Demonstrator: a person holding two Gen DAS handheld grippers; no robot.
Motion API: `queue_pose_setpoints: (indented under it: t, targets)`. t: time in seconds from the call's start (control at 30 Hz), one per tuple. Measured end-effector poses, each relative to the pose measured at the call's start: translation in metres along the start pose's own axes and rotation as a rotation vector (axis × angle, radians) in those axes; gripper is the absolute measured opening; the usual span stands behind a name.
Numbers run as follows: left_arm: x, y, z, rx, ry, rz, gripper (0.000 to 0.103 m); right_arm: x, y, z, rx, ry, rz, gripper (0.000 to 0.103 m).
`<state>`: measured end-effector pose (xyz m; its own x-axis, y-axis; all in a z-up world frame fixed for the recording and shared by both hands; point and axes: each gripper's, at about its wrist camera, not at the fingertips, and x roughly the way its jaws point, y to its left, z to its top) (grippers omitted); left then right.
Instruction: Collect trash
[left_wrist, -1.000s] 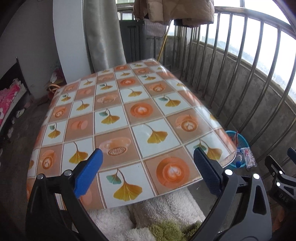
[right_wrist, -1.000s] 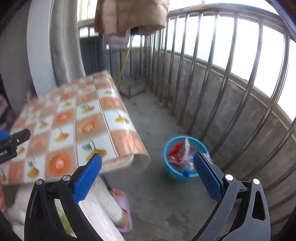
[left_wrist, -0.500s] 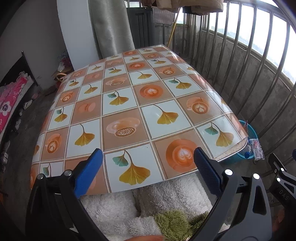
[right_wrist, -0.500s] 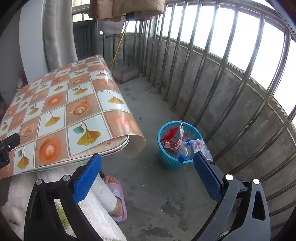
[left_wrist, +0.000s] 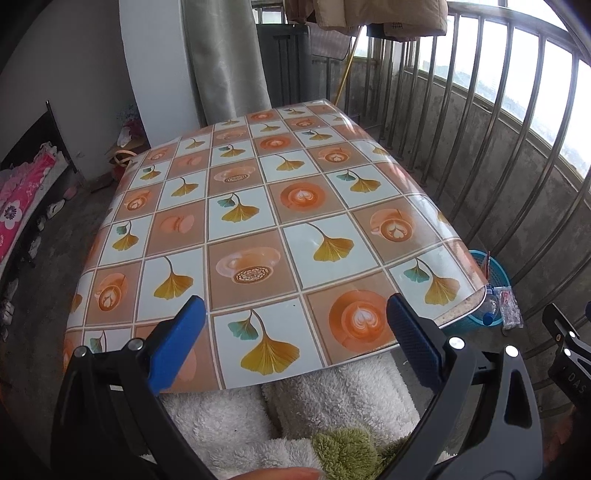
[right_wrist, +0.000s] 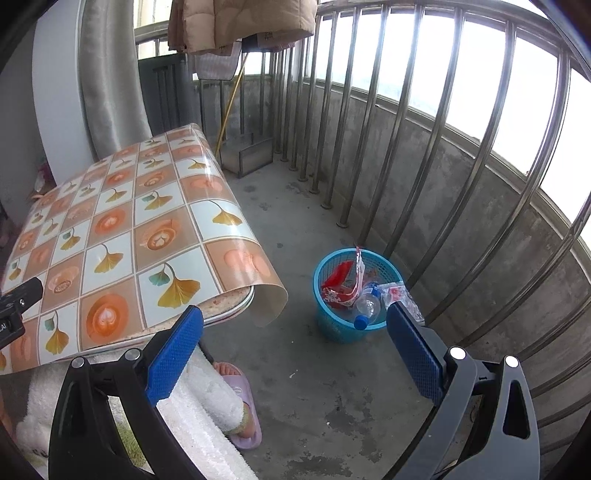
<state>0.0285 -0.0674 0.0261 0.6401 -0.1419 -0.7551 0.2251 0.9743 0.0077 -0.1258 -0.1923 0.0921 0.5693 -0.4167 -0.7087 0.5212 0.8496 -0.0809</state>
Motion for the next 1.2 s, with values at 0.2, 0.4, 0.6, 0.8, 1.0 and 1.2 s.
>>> queue_pose_setpoints:
  t: [0.2, 0.4, 0.6, 0.8, 1.0, 1.2]
  targets:
    - [-0.002, 0.002, 0.006, -0.011, -0.006, 0.001, 0.094, 0.0, 0.004, 0.0, 0.004, -0.005, 0.007, 0.097]
    - [0.004, -0.007, 0.012, -0.01, -0.001, -0.022, 0.094, -0.002, -0.005, 0.003, 0.023, -0.004, -0.016, 0.097]
    - [0.016, -0.02, 0.002, 0.061, 0.034, -0.006, 0.094, 0.016, -0.016, -0.003, 0.078, 0.035, -0.012, 0.097]
    - [0.035, -0.021, -0.004, 0.046, 0.095, -0.012, 0.094, 0.038, -0.011, -0.015, 0.074, 0.092, 0.002, 0.097]
    - [0.048, -0.023, -0.004, 0.05, 0.124, -0.006, 0.094, 0.049, 0.0, -0.012, -0.004, 0.09, -0.029, 0.097]
    - [0.053, -0.018, -0.002, 0.034, 0.131, -0.006, 0.094, 0.052, 0.002, -0.006, -0.027, 0.076, -0.044, 0.097]
